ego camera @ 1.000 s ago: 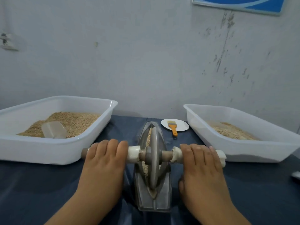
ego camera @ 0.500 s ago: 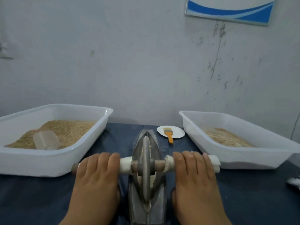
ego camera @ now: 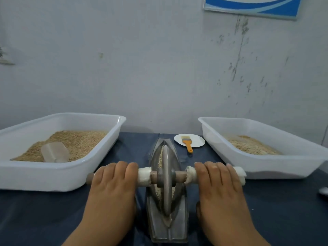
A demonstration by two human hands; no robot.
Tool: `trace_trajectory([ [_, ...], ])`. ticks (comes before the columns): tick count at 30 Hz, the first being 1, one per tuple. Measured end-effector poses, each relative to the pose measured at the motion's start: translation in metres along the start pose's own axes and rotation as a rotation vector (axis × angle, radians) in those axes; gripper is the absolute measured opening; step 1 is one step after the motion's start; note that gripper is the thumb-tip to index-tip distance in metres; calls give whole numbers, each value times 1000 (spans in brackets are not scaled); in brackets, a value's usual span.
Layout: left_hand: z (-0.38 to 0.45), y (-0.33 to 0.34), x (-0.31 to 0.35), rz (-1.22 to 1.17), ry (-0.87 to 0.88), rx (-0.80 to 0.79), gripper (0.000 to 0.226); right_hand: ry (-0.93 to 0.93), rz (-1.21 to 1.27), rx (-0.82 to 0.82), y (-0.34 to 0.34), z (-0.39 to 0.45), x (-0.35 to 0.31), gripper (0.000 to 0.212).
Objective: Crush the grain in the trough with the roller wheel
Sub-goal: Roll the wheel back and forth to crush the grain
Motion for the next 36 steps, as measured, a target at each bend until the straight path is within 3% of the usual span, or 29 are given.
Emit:
trace_trajectory([
  [3, 29, 12, -2, 68, -64, -265, 41, 20, -21, -266, 16, 22, 3, 61],
  [7, 45, 14, 0, 95, -98, -311, 37, 10, -77, -287, 16, 35, -1, 63],
  [9, 31, 10, 2, 42, -69, -202, 37, 33, -26, -253, 14, 21, 1, 62],
  [11, 8, 1, 4, -7, -12, 18, 30, 10, 43, -55, 7, 4, 3, 56],
  [13, -1, 0, 3, -9, 8, 90, 33, -13, 38, 30, 5, -6, 5, 57],
  [15, 8, 2, 1, -1, 5, 47, 32, -25, 25, -28, 9, 1, 5, 62],
  [18, 33, 12, 2, 30, -70, -197, 38, 20, -14, -233, 15, 24, 4, 70],
  [21, 39, 14, 4, 111, -84, -246, 39, 20, -48, -288, 20, 32, 2, 69],
  [22, 33, 15, 3, 96, -89, -253, 39, 12, -51, -281, 20, 27, 2, 69],
  [24, 15, 7, 5, 0, -41, -85, 35, 8, 9, -223, 18, 10, 2, 72],
  [27, -5, 2, 3, -24, -21, 52, 39, -38, 76, -33, 10, -5, 1, 72],
  [29, 3, 7, -1, -5, -34, 17, 38, -41, 26, -110, 12, 4, -1, 70],
  [32, 20, 15, 1, 12, -90, -207, 43, 23, -30, -237, 11, 28, -4, 68],
  [36, 18, 14, 0, 14, -117, -240, 41, 16, -95, -272, 13, 28, -4, 61],
])
Point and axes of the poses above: each hand's wrist, its own z-axis towards the middle knuckle, its own y-axis out of the palm, x = y × z, the point moved 8 cm from there along z, towards the middle knuckle, and after that the axes turned 8 degrees about -x, right-handed, at the moved point
